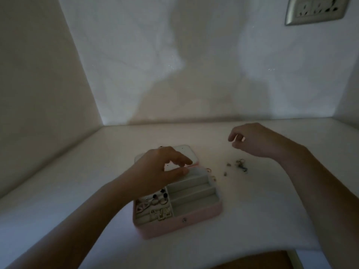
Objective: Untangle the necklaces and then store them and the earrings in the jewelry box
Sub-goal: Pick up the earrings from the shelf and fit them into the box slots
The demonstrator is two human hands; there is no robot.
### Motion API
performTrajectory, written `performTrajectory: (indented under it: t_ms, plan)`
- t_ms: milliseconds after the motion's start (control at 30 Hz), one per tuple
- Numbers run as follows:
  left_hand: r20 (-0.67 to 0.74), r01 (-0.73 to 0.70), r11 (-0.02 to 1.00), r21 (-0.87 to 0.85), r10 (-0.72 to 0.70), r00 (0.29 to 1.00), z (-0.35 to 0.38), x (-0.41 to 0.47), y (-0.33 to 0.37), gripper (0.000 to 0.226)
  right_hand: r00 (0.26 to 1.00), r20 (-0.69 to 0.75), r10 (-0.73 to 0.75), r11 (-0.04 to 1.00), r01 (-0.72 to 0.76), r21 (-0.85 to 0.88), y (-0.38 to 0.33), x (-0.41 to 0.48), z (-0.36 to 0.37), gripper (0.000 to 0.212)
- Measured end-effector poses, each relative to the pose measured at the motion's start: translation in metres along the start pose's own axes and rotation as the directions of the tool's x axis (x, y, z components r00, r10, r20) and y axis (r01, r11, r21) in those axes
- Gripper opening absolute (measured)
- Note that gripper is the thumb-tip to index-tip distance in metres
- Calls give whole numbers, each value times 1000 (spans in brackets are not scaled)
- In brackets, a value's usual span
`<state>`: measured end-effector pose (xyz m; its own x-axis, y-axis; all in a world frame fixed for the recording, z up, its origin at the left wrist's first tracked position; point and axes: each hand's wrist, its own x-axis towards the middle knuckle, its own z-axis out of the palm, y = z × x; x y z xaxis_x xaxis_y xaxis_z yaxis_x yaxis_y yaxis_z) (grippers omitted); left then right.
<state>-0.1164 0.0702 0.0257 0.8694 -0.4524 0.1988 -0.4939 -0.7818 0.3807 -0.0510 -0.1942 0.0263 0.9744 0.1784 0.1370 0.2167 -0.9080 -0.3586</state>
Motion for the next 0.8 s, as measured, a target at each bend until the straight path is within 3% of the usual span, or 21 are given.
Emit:
performTrajectory:
  t_ms: [100, 167, 300, 433, 567, 800]
  plan:
    - [104, -33, 999, 21, 31, 994, 4, 17, 1, 26, 973, 186, 135, 978, -101, -182, 11, -3, -7, 26]
    - [167, -31, 999, 32, 25, 986, 7, 23, -2, 25, 955, 233, 182, 978, -150, -145, 13, -3, -9, 25]
    - [153, -41, 999, 14, 39, 987, 11, 25, -11, 19, 938, 295, 179, 982, -151, -115, 14, -4, -10, 17]
    - [135, -30, 998, -63, 39, 990, 12, 24, -20, 16, 911, 383, 151, 981, -92, -168, 10, -7, -12, 30]
    - [168, -23, 997, -77, 36, 985, 13, 22, -25, 13, 910, 396, 121, 983, -56, -173, 7, -6, -8, 35]
    - [224, 3, 997, -82, 16, 975, 14, 16, -27, 16, 954, 297, 48, 999, -53, 8, 7, 2, 6, 15]
